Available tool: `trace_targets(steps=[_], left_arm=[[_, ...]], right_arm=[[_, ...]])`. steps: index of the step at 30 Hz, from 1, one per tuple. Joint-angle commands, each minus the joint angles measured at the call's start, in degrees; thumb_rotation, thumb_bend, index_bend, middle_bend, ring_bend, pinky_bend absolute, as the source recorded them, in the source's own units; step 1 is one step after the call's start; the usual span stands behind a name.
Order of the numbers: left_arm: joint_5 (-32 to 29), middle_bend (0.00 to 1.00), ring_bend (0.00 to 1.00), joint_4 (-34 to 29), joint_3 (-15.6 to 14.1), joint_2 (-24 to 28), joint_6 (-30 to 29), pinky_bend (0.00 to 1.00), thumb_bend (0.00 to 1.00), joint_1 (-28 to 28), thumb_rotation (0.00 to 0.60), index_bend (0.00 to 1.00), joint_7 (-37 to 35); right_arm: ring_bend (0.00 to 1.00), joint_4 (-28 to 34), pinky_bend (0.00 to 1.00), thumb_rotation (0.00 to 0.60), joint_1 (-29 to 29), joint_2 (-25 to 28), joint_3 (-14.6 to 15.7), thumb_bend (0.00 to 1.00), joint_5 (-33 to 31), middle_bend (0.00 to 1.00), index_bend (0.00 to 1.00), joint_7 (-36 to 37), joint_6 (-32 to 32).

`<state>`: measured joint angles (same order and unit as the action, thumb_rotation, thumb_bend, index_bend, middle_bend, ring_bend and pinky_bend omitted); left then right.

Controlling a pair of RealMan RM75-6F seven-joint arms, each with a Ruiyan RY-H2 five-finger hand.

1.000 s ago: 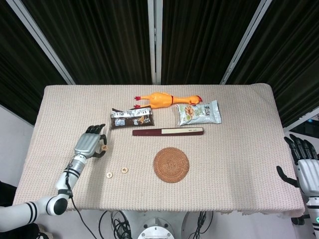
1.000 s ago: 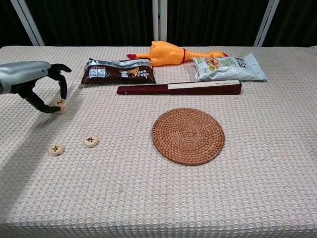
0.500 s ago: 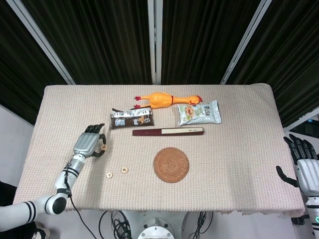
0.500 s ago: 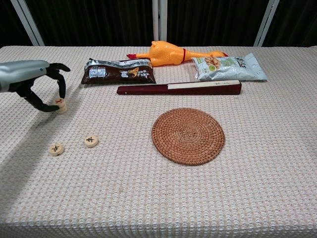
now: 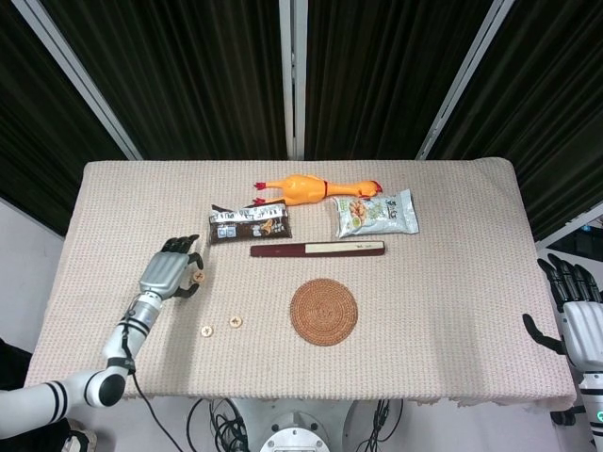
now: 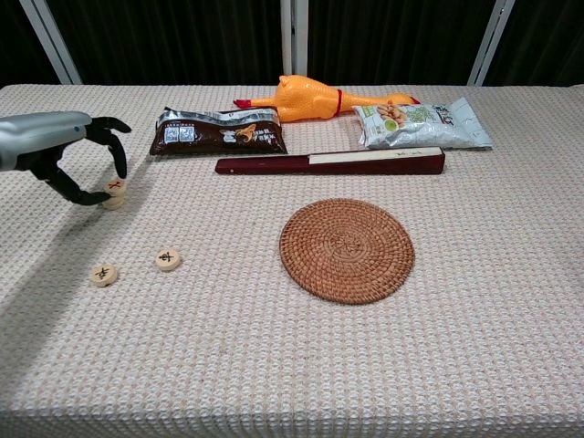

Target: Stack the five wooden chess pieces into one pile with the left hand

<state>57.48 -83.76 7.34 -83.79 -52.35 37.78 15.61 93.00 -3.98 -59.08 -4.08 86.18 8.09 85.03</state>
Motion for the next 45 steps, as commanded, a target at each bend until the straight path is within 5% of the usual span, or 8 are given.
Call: trace_targets(steps=[1,8,16,24,45], left_arm=[[0.37,0.02,0.0,-1.48,-0.13,0.93,-0.79,0.0,0.31,-0.21,0.6,0.4,0.66],[0.52,0.01,0.0,-6.96,-0.41,4.41,-3.34,0.0,0.31,-0.79,0.6,0.38,3.67],[-0.02,0.0,0.0,-7.86,-1.09,5.79,0.07,0.0,0.43,-0.21,0.6,0.25,1.94],[-1.76,0.0,0.0,-6.46,-1.85,5.06,1.94,0.0,0.57,0.78,0.6,0.24,2.93],[-3.01,0.0,0.0,-5.97,-2.79,4.57,1.78,0.0,0.57,1.22,0.6,0.32,3.46]], right_arm=[[0.0,0.03,0.0,0.6,-0.01,0.0,-0.01,0.28,-0.04,0.0,0.0,0.0,-0.03],[0.0,0.13,0.0,0.6,-0.03,-0.03,0.1,0.28,0.07,0.0,0.0,-0.19,-0.15],[0.0,0.16,0.0,0.6,0.07,0.05,0.17,0.28,0.19,0.0,0.0,0.0,-0.03],[0.0,0.05,0.0,0.6,-0.09,0.18,0.02,0.28,-0.09,0.0,0.0,0.36,-0.36],[0.0,0.1,0.0,0.6,-0.11,0.14,-0.04,0.28,-0.32,0.0,0.0,0.19,-0.49]])
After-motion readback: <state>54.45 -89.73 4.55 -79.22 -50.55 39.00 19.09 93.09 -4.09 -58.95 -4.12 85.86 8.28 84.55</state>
